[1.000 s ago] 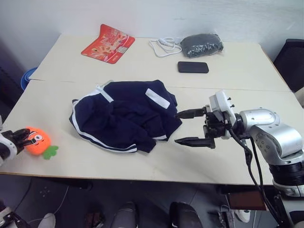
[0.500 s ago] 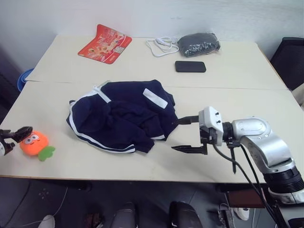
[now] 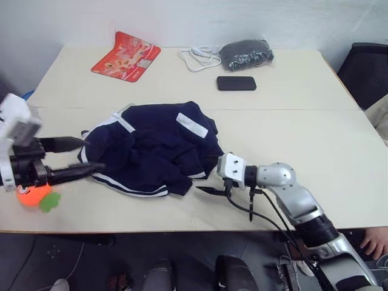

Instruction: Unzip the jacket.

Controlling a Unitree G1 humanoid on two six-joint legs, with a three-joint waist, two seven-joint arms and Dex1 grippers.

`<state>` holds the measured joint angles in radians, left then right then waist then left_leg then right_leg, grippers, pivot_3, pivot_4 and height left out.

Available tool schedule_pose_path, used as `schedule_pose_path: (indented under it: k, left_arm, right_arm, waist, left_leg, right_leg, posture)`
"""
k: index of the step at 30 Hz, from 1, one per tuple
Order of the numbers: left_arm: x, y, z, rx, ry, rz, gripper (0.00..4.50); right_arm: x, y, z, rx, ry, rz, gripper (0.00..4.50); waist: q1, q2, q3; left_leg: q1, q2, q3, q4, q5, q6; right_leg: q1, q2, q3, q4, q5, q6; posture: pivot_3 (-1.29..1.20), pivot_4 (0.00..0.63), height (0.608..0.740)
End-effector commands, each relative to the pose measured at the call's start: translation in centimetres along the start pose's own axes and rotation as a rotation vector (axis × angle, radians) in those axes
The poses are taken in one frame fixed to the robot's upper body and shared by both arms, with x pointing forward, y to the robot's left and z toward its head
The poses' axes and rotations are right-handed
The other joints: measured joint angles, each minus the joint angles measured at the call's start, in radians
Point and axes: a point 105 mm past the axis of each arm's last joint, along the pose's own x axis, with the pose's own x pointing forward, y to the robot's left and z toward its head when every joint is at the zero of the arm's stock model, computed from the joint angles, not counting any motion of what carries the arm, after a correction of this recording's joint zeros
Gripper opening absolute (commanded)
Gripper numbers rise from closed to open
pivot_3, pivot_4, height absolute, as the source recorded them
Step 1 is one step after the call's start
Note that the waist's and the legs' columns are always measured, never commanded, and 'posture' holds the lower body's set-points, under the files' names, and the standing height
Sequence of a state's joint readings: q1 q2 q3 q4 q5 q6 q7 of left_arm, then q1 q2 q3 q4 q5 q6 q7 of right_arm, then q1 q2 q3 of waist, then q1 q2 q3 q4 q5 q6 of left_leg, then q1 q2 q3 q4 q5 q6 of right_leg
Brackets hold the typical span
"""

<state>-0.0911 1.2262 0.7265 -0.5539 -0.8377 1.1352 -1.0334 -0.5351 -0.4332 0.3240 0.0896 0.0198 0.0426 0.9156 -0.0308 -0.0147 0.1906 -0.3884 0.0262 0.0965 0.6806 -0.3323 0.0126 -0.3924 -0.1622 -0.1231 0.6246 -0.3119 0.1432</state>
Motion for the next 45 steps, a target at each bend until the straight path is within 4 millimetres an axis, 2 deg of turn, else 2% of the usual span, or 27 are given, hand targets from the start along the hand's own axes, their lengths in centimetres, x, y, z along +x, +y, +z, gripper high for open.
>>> schedule_pose_path:
  k: [1,8,12,13,17,20,23,27,31,37,39,40,44,45]
  left_arm:
    - [0.7,-0.5,-0.3,0.051,0.022,-0.027,3.83]
    - [2.0,-2.4,-0.6,0.073,0.018,-0.15,3.83]
    - [2.7,-3.2,-0.8,0.092,0.021,-0.211,3.83]
    - [3.0,-3.4,-0.9,0.101,0.025,-0.226,3.83]
    - [3.9,-4.1,-1.1,0.118,0.024,-0.281,3.83]
    - [4.4,-4.3,-1.2,0.125,0.023,-0.303,3.83]
    - [4.6,-4.5,-1.3,0.129,0.018,-0.326,3.83]
    - [5.5,-4.8,-1.3,0.14,0.003,-0.354,3.83]
    - [6.2,-4.7,-1.2,0.15,-0.005,-0.372,3.83]
    - [6.0,-3.8,-1.2,0.157,0.001,-0.367,3.83]
    - [5.9,-3.5,-1.4,0.157,0.005,-0.362,3.83]
    - [5.8,-3.4,-1.4,0.158,0.006,-0.361,3.83]
    - [5.6,-3.3,-1.5,0.157,0.007,-0.359,3.83]
    - [5.5,-3.2,-1.5,0.155,0.008,-0.359,3.83]
  right_arm:
    - [0.7,0.2,0.6,-0.014,-0.048,0.005,3.93]
    - [0.5,0.9,0.5,-0.042,-0.069,0.033,1.51]
    - [-0.7,1.3,-0.1,-0.081,-0.054,0.064,0.09]
    - [-1.3,1.2,-0.3,-0.108,-0.042,0.071,0.04]
    - [-4.2,0.0,-1.5,-0.158,0.022,0.07,0.04]
    - [-6.4,-1.7,-2.9,-0.186,0.104,0.024,0.04]
    - [-9.0,-4.4,-4.3,-0.195,0.193,-0.063,0.04]
    - [-12.9,-8.3,-5.8,-0.294,0.328,-0.178,0.04]
    - [-13.5,-9.8,-6.0,-0.391,0.366,-0.218,0.04]
    - [-12.6,-8.8,-5.0,-0.409,0.309,-0.16,0.04]
    - [-12.8,-8.6,-4.8,-0.409,0.311,-0.153,0.59]
    - [-13.0,-8.7,-4.7,-0.423,0.32,-0.162,0.72]
    - [-14.0,-8.0,-4.2,-0.448,0.348,-0.144,1.94]
    - [-14.3,-7.9,-3.9,-0.445,0.351,-0.14,1.94]
  waist:
    - [-0.001,0.0,0.0]
    - [0.001,0.0,0.0]
    - [0.003,0.0,0.0]
    - [0.005,0.0,0.0]
    - [0.007,0.0,0.0]
    - [0.005,0.0,0.0]
    - [0.004,0.001,0.0]
    - [0.006,0.002,0.001]
    - [0.002,0.002,0.001]
    - [0.003,0.002,0.001]
    - [0.003,0.002,0.001]
    - [0.003,0.002,0.001]
    - [0.006,0.003,0.002]
    - [0.007,0.003,0.002]
  left_leg:
    - [0.0,0.0,0.0,0.0,-0.001,-0.001]
    - [0.0,0.004,0.0,0.001,-0.002,-0.004]
    - [0.0,0.004,0.001,0.001,-0.002,-0.004]
    - [0.0,0.004,0.0,0.001,-0.002,-0.004]
    - [0.0,0.003,0.0,0.002,-0.002,-0.004]
    - [0.0,0.004,0.001,0.002,-0.002,-0.004]
    - [0.0,0.004,0.001,0.002,-0.002,-0.004]
    - [0.0,0.004,0.001,0.003,-0.002,-0.004]
    - [0.0,0.004,0.001,0.003,-0.002,-0.004]
    - [0.0,0.005,0.001,0.003,-0.002,-0.004]
    - [0.0,0.005,0.001,0.003,-0.002,-0.004]
    - [0.0,0.005,0.001,0.003,-0.002,-0.004]
    - [0.0,0.005,0.001,0.003,-0.002,-0.004]
    - [0.0,0.005,0.001,0.003,-0.002,-0.004]
  right_leg:
    - [0.0,0.002,0.0,0.0,0.0,0.0]
    - [-0.001,0.007,0.002,0.0,-0.001,-0.002]
    - [-0.001,0.007,0.003,0.0,-0.001,-0.002]
    - [0.0,0.007,0.003,0.0,-0.001,-0.002]
    - [0.0,0.007,0.004,-0.001,-0.001,-0.002]
    - [0.0,0.008,0.004,-0.001,-0.001,-0.002]
    - [0.0,0.008,0.004,-0.001,-0.001,-0.002]
    - [0.0,0.008,0.005,-0.001,-0.001,-0.002]
    - [0.0,0.008,0.004,-0.001,-0.001,-0.002]
    - [0.0,0.009,0.004,-0.001,-0.001,-0.002]
    - [0.0,0.009,0.004,-0.001,-0.001,-0.002]
    - [0.0,0.009,0.004,-0.001,-0.001,-0.002]
    - [0.0,0.009,0.005,-0.001,-0.001,-0.002]
    - [0.0,0.009,0.004,-0.001,-0.001,-0.002]
  posture:
    - [0.0,0.15,0.74]
    - [0.0,0.15,0.74]
    - [0.0,0.15,0.74]
    - [0.0,0.15,0.74]
    - [0.0,0.15,0.74]
    - [0.0,0.15,0.74]
    - [0.0,0.15,0.74]
    - [0.0,0.15,0.74]
    - [0.0,0.15,0.74]
    - [0.0,0.15,0.74]
    - [0.0,0.15,0.74]
    - [0.0,0.15,0.74]
    - [0.0,0.15,0.74]
    - [0.0,0.15,0.74]
